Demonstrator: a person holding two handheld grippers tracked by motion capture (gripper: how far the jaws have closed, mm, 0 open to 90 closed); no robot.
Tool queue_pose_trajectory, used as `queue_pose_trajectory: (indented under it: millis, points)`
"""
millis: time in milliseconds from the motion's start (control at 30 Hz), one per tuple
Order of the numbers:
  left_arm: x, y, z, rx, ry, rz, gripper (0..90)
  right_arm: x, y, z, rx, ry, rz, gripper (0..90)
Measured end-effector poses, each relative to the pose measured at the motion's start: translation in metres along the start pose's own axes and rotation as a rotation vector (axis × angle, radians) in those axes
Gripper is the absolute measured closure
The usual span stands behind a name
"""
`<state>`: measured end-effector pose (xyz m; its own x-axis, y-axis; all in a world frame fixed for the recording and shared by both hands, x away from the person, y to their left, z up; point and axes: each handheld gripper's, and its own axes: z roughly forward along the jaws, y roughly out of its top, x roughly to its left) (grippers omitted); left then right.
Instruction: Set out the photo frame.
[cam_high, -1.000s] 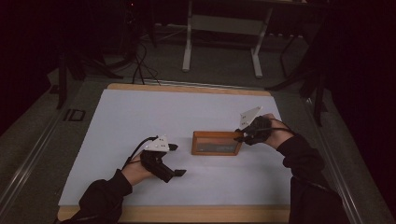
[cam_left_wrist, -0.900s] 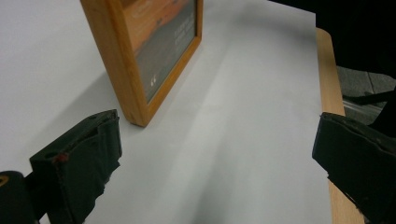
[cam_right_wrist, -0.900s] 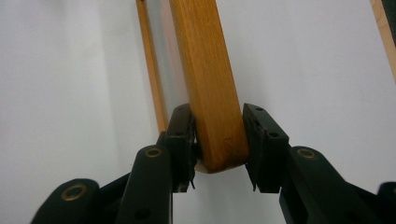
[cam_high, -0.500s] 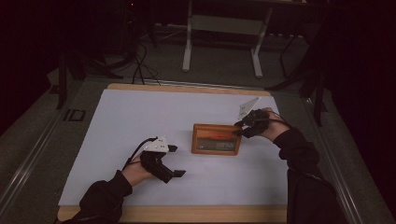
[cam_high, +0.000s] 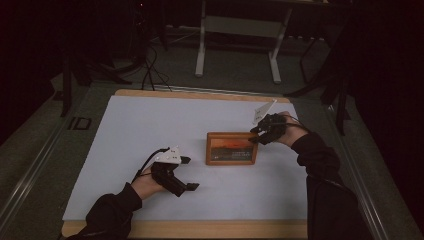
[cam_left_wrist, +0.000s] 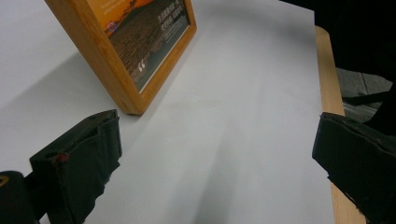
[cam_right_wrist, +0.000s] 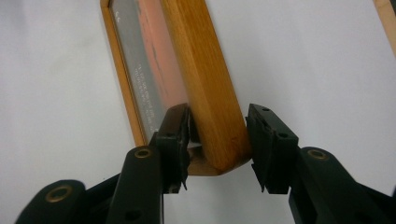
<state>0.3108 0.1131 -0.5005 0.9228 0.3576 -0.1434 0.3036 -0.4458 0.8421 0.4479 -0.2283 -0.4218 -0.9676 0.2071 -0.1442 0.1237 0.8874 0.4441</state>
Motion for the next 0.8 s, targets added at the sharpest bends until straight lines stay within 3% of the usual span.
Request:
queue_pose_trajectory:
  millis: [100, 167, 333, 500, 600, 667, 800]
  points:
    - [0.0, 0.0, -0.001, 0.0, 0.002, 0.0, 1.8, 0.006, 0.0, -0.002, 0.004, -0.041, 0.015, 55.1]
    - [0.0, 0.0, -0.001, 0.002, 0.005, 0.001, 1.8, 0.009, -0.001, -0.005, -0.021, -0.078, 0.004, 48.6]
    - [0.0, 0.0, -0.001, -0.001, 0.003, -0.002, 1.8, 0.014, -0.002, -0.016, -0.037, -0.108, 0.03, 39.7]
    - [-0.001, 0.0, -0.001, 0.004, 0.004, 0.001, 1.8, 0.021, -0.003, -0.025, -0.079, -0.098, 0.078, 37.2]
    - [-0.002, 0.0, -0.002, 0.001, 0.006, 0.004, 1.8, 0.03, -0.006, -0.032, -0.107, -0.082, 0.112, 24.6]
    - [-0.003, 0.001, -0.002, 0.0, 0.006, 0.005, 1.8, 0.03, -0.006, -0.032, -0.107, -0.082, 0.112, 24.6]
    - [-0.006, 0.002, -0.003, -0.017, 0.01, 0.033, 1.8, 0.034, -0.012, -0.04, -0.155, -0.058, 0.187, 16.7]
